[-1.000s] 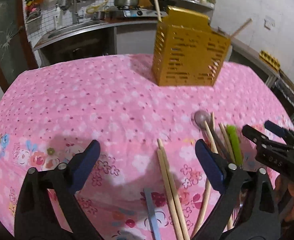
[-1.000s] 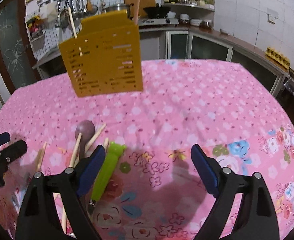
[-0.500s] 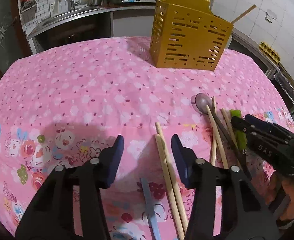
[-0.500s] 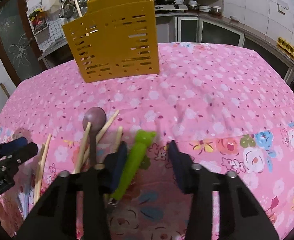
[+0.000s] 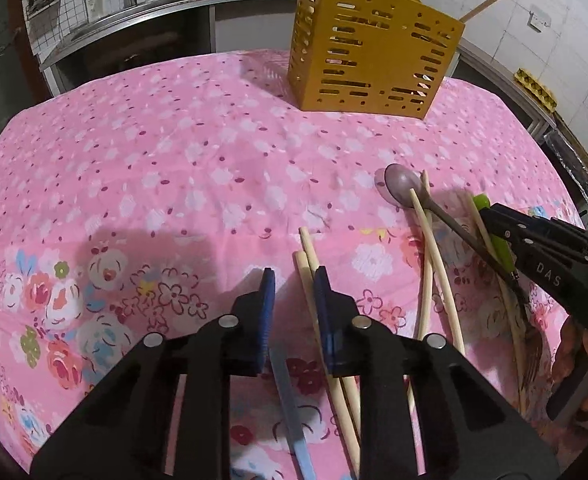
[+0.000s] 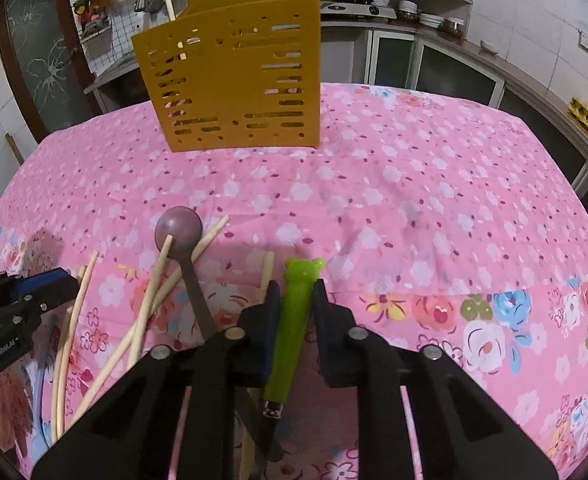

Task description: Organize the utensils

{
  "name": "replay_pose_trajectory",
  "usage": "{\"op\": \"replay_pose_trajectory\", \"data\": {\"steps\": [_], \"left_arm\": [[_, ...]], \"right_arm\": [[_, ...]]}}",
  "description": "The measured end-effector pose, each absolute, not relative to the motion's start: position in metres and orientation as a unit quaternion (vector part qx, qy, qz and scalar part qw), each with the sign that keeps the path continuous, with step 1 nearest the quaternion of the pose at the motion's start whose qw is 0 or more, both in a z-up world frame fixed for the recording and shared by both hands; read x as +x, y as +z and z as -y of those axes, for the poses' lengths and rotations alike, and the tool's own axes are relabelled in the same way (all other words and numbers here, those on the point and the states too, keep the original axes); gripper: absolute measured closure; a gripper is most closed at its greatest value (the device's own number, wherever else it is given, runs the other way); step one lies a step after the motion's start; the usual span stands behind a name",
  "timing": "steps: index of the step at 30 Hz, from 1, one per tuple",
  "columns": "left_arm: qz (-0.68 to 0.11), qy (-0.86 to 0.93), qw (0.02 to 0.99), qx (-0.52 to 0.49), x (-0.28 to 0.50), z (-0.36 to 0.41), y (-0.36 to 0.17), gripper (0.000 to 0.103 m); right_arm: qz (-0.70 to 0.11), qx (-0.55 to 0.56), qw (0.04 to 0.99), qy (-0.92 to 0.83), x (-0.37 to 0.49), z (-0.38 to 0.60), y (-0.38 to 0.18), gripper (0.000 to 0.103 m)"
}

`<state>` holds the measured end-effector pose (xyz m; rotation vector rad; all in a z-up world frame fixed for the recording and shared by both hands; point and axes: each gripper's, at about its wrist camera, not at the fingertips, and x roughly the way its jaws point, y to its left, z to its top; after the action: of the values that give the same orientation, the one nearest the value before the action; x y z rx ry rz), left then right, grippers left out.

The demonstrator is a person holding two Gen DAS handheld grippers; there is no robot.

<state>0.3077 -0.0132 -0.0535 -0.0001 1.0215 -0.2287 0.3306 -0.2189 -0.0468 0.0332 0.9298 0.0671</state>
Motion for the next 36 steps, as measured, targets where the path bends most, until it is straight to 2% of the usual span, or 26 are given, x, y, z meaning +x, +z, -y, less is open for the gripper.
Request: {"op": "replay_pose_trajectory", "data": {"steps": [3,8,18,25,36], "left_arm": [[-0.495,-0.112,0.862,0.0,0.313,0.015,-0.054,0.085],[-0.509,-0.111,0.854,0.001,0.313,0.015,-0.054,0.092],[-0.527,-0.111,0.843,0.019,0.324,0.022,-0.058,0.092],[-0.536,-0.11,0.837,-0.008,0.339,0.02,-0.056,0.097],[-0.444,-0.105,0.889,-0.028,0.319,0.007,-0.004,0.097]], "right_arm": [[-0.457,0.017,0.889,0.034,0.334,0.219,-0.046,0.086],[-0.467,0.028,0.883,0.039,0.336,0.224,-0.046,0.086],[-0.485,0.037,0.873,0.04,0.34,0.224,-0.049,0.086],[-0.505,0.055,0.861,0.037,0.354,0.225,-0.048,0.086],[-0.417,0.077,0.905,0.033,0.325,0.246,-0.011,0.087]]}}
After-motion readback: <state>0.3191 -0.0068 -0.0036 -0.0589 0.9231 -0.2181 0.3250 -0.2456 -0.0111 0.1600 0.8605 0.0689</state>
